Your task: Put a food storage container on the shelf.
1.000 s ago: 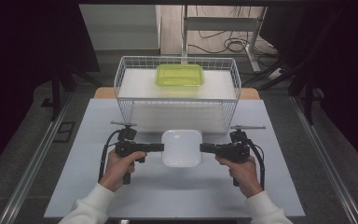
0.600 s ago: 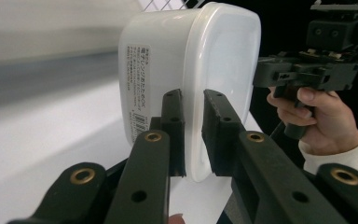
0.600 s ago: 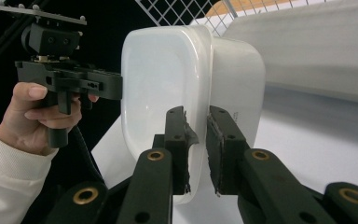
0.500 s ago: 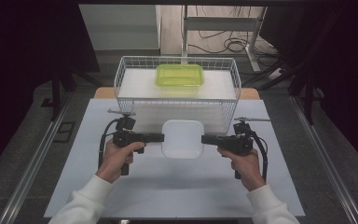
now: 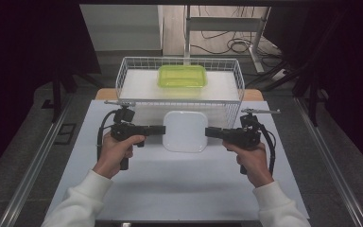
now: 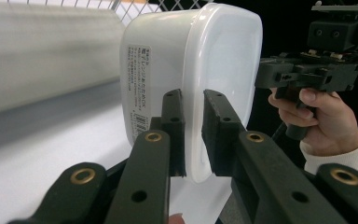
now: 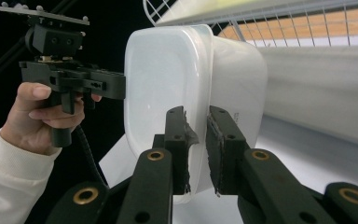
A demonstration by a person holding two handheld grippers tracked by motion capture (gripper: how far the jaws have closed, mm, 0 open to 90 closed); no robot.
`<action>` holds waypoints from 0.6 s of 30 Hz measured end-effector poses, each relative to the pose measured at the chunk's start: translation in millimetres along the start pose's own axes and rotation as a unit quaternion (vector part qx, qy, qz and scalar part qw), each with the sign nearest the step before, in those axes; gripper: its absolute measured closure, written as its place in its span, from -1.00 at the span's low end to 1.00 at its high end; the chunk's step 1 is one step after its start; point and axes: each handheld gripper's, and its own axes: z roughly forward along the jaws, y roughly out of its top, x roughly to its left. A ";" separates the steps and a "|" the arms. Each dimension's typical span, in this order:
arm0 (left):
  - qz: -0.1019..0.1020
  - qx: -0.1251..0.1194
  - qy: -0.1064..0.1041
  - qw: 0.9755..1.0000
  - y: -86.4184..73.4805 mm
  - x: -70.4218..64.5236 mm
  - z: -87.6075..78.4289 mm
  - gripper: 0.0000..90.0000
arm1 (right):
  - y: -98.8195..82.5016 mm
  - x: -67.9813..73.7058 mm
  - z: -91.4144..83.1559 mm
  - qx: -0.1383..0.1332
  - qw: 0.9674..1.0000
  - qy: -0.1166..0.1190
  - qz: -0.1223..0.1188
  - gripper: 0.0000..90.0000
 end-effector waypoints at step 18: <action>0.022 -0.016 0.004 1.000 35.4 -19.1 -14.5 0.77 | 35.1 15.9 -10.4 -0.020 1.000 0.004 -0.019 0.74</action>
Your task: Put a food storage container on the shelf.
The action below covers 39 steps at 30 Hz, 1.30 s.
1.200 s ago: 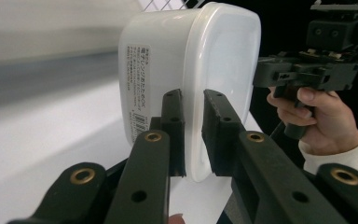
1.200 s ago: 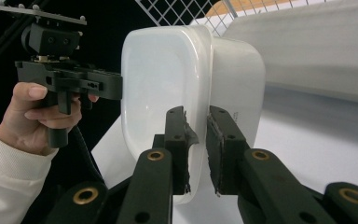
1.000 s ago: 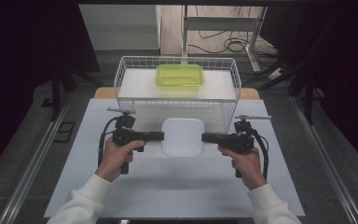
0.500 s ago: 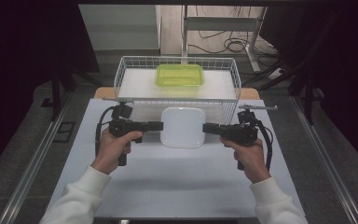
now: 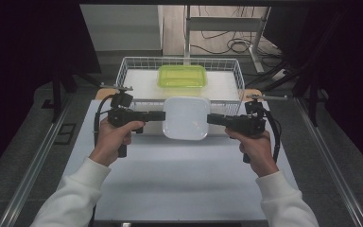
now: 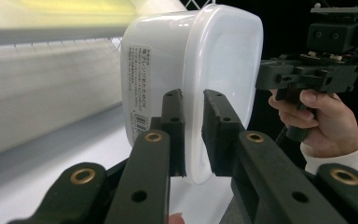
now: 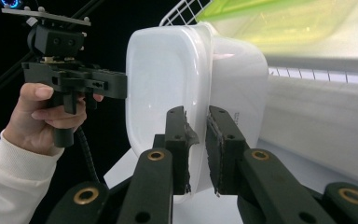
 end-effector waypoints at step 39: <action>-0.003 -0.021 0.006 1.000 66.1 17.1 -5.2 0.76 | 67.3 -9.3 19.1 -0.011 1.000 0.004 -0.006 0.75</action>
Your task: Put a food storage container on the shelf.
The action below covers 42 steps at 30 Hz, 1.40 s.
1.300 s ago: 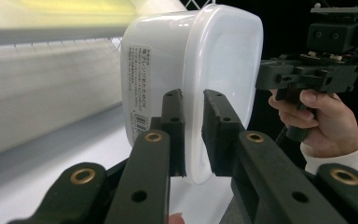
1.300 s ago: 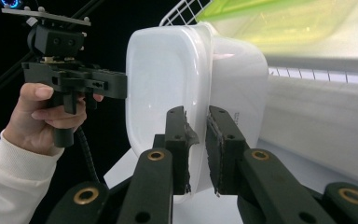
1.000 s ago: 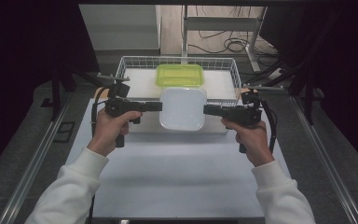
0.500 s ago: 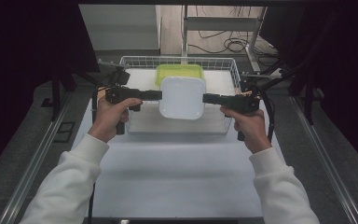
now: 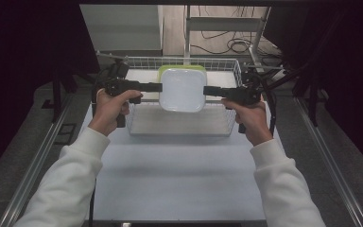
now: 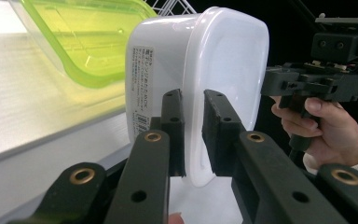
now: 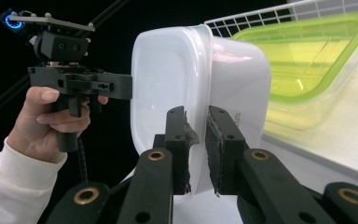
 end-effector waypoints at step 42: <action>-0.026 0.007 0.020 0.999 77.6 30.8 17.8 0.75 | 78.8 -29.2 27.9 0.007 1.000 -0.016 0.025 0.75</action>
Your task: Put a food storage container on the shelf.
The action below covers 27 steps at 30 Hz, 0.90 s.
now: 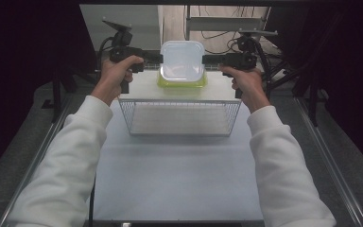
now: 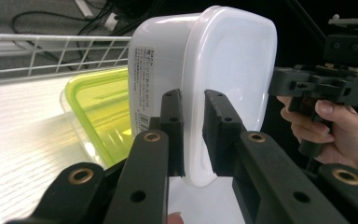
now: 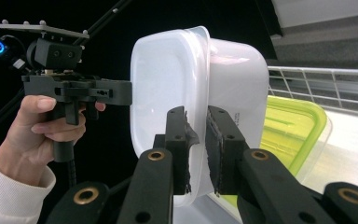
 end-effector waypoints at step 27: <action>-0.109 0.004 -0.057 0.992 19.3 39.4 18.8 0.67 | 20.9 -40.4 23.8 0.024 0.990 0.002 0.138 0.62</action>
